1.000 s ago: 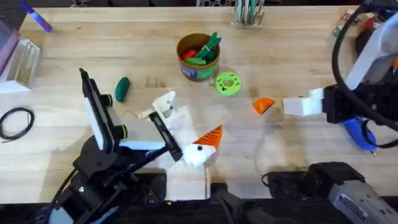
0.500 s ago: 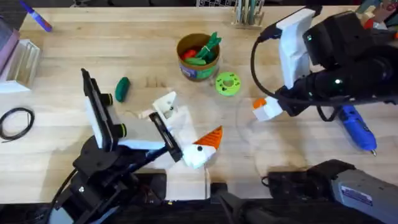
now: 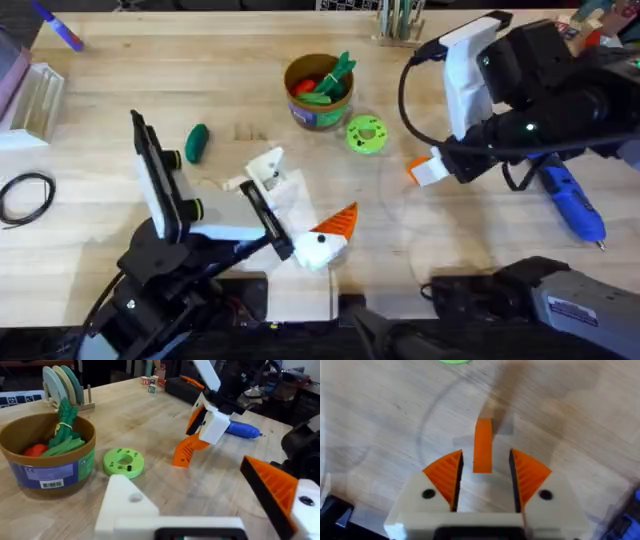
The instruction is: Pick up the gripper from the table and insert it into the empty holder that is missing its gripper. Then pick up a screw, insert it into the mounting hole, and use the screwdriver to tighten it. Finally, clean up the table by picking up the vegetable and placing it into the bucket.
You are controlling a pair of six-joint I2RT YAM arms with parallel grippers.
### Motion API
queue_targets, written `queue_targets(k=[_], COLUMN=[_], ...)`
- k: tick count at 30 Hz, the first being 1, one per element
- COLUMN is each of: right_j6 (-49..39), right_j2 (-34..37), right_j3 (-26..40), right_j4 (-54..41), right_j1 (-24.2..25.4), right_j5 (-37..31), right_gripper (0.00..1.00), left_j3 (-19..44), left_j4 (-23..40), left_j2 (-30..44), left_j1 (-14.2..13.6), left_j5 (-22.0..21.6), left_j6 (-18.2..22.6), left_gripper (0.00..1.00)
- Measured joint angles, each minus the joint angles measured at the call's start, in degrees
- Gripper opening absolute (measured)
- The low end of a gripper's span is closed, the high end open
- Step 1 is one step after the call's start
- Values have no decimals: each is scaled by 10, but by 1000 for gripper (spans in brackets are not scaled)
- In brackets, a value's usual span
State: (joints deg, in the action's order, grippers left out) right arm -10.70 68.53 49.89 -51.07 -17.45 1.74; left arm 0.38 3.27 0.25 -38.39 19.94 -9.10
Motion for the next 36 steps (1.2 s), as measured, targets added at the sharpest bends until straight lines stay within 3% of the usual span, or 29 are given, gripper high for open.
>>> queue_targets(k=[2,7,9,16,24,30,36], right_j6=[4,16,19,20,51,146,348], right_j2=[3,21,21,6,-158,-287,-271], right_j3=[0,0,0,2,3,-99,-217], right_j4=[-1,0,4,-26,-33,129,329], right_j1=[0,0,0,0,13,51,53], right_j5=[0,0,0,14,67,224,378], right_gripper=[524,102,14,12,9,9,9], left_j3=[0,0,0,0,0,0,0], left_j4=[0,0,0,0,0,0,0], left_j2=[0,0,0,0,0,0,0], left_j1=[0,0,0,0,0,0,0], left_j5=[0,0,0,0,0,0,0], left_j6=[0,0,0,0,0,0,0], left_gripper=[986,987,986,987,987,987,987])
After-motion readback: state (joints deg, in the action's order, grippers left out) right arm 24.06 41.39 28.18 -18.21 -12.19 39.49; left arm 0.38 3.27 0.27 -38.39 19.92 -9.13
